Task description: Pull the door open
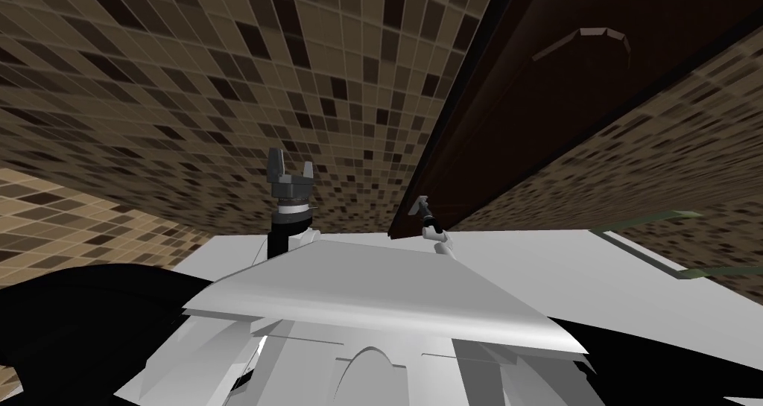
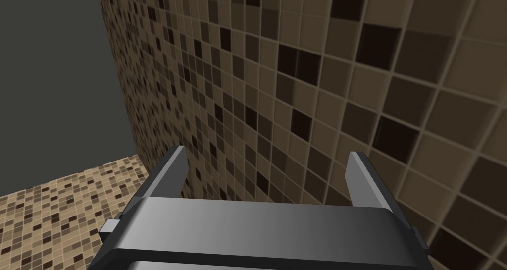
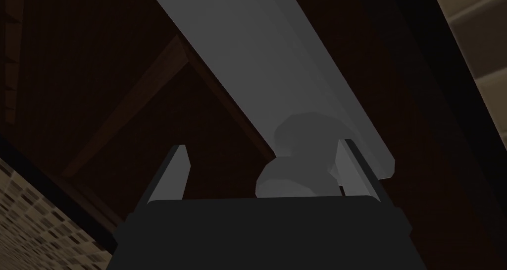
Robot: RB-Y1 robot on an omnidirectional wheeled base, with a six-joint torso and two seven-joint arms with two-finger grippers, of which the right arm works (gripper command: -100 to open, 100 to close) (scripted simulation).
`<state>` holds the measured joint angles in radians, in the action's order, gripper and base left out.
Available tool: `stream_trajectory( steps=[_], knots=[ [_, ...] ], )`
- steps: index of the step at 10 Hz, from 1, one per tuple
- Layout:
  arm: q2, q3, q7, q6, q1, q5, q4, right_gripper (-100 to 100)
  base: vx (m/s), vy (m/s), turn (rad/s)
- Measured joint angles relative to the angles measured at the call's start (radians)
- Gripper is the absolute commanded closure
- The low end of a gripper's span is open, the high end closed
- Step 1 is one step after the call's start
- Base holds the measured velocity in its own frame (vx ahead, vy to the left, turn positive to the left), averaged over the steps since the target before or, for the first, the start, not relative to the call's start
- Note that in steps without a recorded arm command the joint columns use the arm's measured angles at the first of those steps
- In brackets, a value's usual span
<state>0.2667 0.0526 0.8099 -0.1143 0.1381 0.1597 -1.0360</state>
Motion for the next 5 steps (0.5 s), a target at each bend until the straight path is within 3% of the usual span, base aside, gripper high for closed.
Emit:
stream_trajectory(
  steps=[1,2,3,4,5],
  knots=[
    [0.002,-0.003,-0.002,-0.020,-0.001,0.007,0.019,100,0.001,0.011,0.013],
    [0.011,-0.009,-0.009,-0.017,-0.011,0.012,0.006,100,-0.006,0.003,-0.017],
    [0.007,-0.005,-0.007,0.005,-0.011,0.011,-0.010,100,-0.004,-0.011,-0.012],
    [-0.004,0.003,0.001,0.005,-0.005,0.006,-0.003,100,0.005,-0.008,0.026],
    [0.005,-0.003,-0.002,0.018,-0.019,0.011,-0.029,100,-0.004,0.004,0.012]
  ],
)
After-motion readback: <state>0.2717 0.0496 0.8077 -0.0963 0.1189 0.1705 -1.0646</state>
